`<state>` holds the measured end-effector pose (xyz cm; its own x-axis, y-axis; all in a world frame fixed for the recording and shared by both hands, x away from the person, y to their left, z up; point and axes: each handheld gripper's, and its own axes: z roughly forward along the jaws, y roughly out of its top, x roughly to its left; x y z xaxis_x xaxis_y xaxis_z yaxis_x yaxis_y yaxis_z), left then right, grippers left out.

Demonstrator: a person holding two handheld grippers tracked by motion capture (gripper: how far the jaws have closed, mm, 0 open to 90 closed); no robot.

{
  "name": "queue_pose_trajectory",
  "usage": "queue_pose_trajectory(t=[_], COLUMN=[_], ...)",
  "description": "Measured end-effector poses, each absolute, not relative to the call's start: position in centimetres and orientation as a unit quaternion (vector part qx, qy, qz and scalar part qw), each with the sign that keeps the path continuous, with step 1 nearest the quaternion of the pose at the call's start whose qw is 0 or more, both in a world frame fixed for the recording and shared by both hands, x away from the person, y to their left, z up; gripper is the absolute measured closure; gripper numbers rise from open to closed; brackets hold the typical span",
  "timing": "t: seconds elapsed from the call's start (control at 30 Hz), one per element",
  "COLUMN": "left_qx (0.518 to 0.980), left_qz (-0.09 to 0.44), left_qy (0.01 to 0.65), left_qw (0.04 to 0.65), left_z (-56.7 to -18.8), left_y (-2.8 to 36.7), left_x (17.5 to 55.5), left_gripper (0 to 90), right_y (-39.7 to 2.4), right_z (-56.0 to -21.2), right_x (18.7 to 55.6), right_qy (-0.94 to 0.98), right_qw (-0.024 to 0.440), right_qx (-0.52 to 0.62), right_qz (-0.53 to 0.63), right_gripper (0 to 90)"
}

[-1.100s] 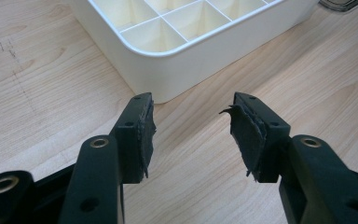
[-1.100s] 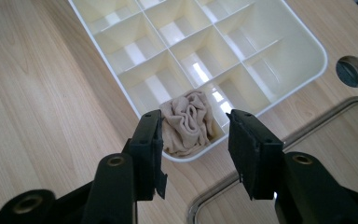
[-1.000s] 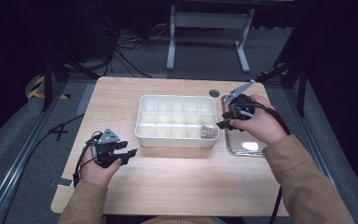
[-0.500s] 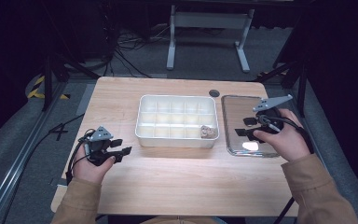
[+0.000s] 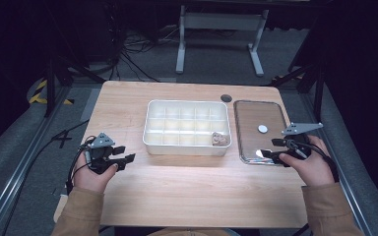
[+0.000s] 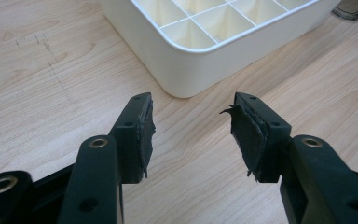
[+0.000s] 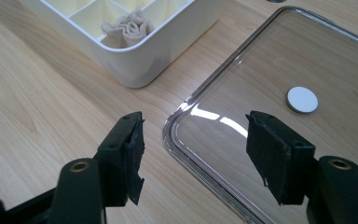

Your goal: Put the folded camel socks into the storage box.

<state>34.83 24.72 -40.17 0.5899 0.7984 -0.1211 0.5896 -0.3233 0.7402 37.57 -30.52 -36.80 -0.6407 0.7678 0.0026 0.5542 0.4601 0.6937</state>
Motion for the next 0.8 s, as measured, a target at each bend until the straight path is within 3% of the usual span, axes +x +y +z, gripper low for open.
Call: queue_pose_trajectory(t=[0.13, 0.57, 0.8], left_qx=[0.802, 0.818, 0.83], left_qz=[0.139, 0.144, 0.113], left_qy=[0.438, 0.436, 0.436], left_qw=[0.382, 0.346, 0.329], left_z=[-40.3, -42.6, -44.3], left_y=[25.0, 26.2, 26.6], left_x=[34.9, 36.0, 36.3], left_gripper=[49.3, 48.4, 47.7], right_y=[-31.1, -32.9, -33.3], right_z=[-37.8, -43.2, -45.9], right_x=[37.7, 37.8, 37.4], right_qy=[0.836, 0.824, 0.816], right_qw=[0.176, 0.163, 0.166], right_qx=[0.409, 0.432, 0.44], right_qz=[0.321, 0.328, 0.335], right_gripper=[36.4, 36.1, 35.9])
